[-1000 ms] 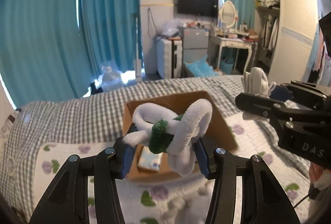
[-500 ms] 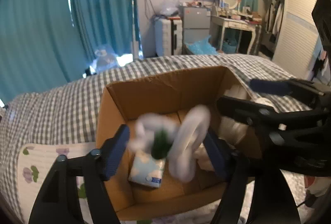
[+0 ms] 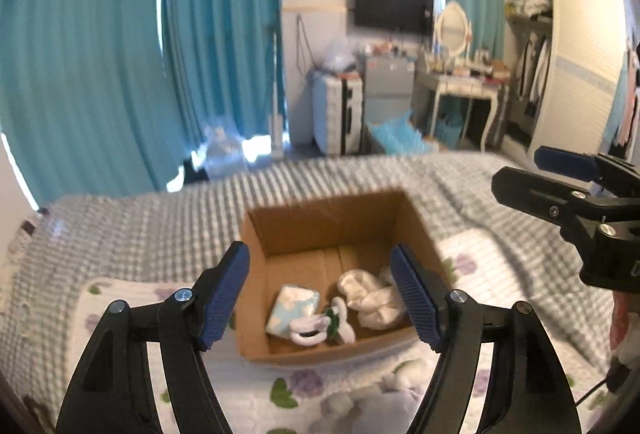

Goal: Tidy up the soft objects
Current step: 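Lower the fuzzy toy and sock into the box and open both grippers, then grasp the tissue-paper pack with the right gripper while the left gripper grasps a white sock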

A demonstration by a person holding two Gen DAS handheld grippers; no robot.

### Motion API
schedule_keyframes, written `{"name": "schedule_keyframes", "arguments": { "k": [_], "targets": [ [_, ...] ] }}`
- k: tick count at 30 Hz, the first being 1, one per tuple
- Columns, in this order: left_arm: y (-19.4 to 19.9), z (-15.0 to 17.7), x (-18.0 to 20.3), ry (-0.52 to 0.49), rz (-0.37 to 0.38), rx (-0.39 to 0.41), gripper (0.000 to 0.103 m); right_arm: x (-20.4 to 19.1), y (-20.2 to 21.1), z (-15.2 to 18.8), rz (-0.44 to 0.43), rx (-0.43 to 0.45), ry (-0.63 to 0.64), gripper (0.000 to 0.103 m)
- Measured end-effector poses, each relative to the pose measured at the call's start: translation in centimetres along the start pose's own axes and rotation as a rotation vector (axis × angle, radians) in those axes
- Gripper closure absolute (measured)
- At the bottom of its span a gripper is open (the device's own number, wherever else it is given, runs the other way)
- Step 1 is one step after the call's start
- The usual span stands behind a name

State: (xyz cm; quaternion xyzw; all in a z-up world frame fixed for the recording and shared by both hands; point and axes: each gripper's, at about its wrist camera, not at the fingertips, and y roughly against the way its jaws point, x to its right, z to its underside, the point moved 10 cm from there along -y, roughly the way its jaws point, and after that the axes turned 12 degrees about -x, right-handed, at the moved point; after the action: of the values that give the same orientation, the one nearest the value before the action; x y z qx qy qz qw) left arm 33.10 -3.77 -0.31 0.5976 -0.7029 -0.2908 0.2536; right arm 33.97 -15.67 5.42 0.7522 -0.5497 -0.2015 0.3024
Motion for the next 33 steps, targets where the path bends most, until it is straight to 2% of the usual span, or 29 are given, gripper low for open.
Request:
{"name": "schedule_keyframes", "arguments": {
  "k": [4,6,9,12,15,21,25,30,33],
  "targets": [
    [8.4,-0.9,0.2,-0.011,-0.011,0.109,0.029,-1.4,8.3,-0.5,0.023,0.070,0.030,0.016],
    [12.1,-0.9,0.3,-0.022,-0.023,0.152,0.015,-1.9,11.2,-0.4,0.029,0.094,0.045,0.014],
    [16.4,0.1,0.4,-0.025,-0.031,0.202,0.014,-3.5,15.2,0.5,0.029,0.117,0.082,0.011],
    [18.1,1.8,-0.2,-0.010,-0.026,0.213,0.014,-5.1,17.7,2.2,0.031,0.130,0.116,0.009],
    [18.3,4.0,-1.0,0.014,-0.020,0.200,0.014,-6.8,18.4,4.6,0.017,0.128,0.138,0.008],
    [15.3,9.3,-3.2,0.014,-0.136,0.121,0.014,-10.0,14.9,10.3,-0.016,0.061,0.202,0.008],
    [11.2,14.1,-5.5,0.096,-0.116,0.041,0.014,-12.3,10.2,14.2,-0.024,-0.009,0.256,0.008],
    [6.4,19.3,-8.3,0.172,-0.140,-0.054,0.014,-15.8,2.8,18.9,-0.125,-0.145,0.287,0.008],
    [3.9,20.9,-9.6,0.173,-0.170,-0.105,0.014,-17.3,-1.0,20.7,-0.165,-0.216,0.308,0.008]
  ]
}}
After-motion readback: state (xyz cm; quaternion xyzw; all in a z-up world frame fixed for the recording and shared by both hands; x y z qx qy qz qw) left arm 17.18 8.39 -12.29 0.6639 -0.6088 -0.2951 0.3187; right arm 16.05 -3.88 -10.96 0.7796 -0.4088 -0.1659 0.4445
